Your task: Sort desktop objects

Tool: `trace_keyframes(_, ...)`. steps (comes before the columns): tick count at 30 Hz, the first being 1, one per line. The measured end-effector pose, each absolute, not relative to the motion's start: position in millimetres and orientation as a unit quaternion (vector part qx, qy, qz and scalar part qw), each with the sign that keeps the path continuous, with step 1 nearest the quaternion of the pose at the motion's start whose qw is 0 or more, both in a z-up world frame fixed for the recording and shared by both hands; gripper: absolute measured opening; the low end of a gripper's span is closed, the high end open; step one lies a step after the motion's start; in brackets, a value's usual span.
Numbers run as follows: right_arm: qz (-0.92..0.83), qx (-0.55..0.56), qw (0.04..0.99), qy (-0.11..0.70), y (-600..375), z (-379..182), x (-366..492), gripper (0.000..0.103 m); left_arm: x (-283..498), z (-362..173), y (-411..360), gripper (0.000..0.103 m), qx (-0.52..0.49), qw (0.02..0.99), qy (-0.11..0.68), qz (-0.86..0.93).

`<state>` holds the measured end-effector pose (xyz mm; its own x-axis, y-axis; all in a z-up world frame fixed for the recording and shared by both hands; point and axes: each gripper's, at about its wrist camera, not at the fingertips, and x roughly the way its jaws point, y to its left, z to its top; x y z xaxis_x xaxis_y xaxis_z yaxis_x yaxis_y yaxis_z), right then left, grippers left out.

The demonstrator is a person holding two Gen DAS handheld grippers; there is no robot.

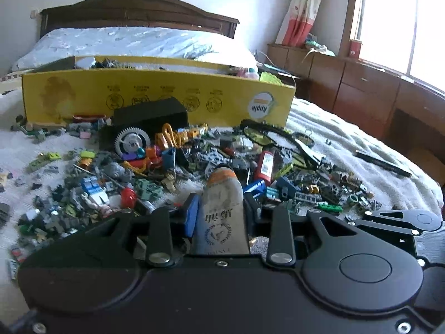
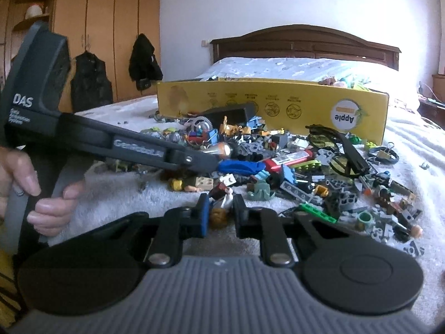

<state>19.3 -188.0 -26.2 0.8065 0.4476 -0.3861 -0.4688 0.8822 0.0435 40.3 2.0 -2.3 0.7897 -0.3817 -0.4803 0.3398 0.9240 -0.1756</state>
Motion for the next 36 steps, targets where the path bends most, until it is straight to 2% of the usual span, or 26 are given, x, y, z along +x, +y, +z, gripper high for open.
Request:
trace_keyframes(11, 0.233, -0.002, 0.952, 0.196, -202.5, -10.5, 25.6, 0.021, 32.6, 22.6, 9.2, 0.032, -0.047, 0.952, 0.227, -0.199)
trace_keyframes(17, 0.241, -0.006, 0.953, 0.184, -207.5, 15.7, 51.6, 0.021, 51.1, 37.2, 7.0, 0.032, -0.032, 0.955, 0.214, -0.201)
trace_keyframes(36, 0.169, 0.035, 0.970, 0.171, -212.4, 89.8, 246.6, 0.021, 244.7, 108.3, 7.5, 0.032, -0.028, 0.972, 0.194, -0.130)
